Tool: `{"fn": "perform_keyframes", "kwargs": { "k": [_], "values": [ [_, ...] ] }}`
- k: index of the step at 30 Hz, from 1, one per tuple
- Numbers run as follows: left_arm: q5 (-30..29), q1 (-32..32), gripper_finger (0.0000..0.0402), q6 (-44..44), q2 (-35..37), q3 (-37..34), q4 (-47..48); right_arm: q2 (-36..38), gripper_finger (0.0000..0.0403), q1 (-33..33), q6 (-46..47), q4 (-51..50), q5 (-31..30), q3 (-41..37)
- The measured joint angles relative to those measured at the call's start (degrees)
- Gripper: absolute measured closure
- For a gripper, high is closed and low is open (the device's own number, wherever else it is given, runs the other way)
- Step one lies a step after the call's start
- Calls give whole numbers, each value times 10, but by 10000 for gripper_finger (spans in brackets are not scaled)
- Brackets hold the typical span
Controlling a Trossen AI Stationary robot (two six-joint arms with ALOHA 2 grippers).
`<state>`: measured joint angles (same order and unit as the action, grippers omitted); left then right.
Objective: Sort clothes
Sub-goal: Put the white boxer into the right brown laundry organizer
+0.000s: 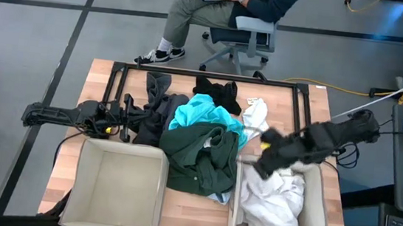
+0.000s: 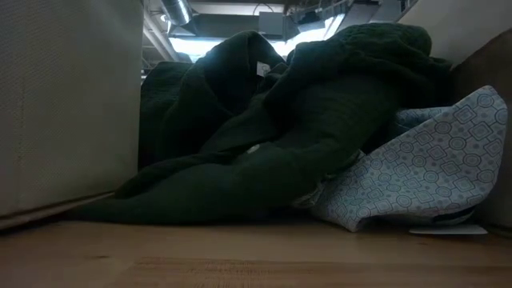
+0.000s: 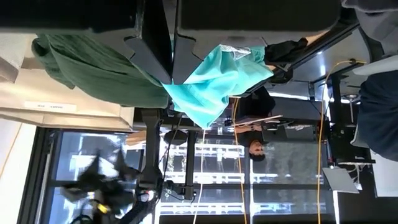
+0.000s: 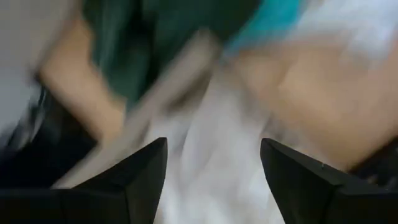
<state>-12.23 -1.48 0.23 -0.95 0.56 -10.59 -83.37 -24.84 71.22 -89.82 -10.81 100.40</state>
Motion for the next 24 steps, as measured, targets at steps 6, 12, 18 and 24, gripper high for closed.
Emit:
{"fn": "perform_keyframes", "kwargs": {
  "k": [6,12,18,24],
  "values": [
    [0,0,396,13,0,0,-25,6,143,96,-73,-2,-141,10],
    [0,0,396,15,0,0,-21,5,143,249,-173,-2,-135,-31],
    [0,0,396,15,0,0,-15,5,143,375,-256,-1,-171,-77],
    [0,0,396,34,0,0,11,5,143,424,-302,18,-194,-139]
  ]
}}
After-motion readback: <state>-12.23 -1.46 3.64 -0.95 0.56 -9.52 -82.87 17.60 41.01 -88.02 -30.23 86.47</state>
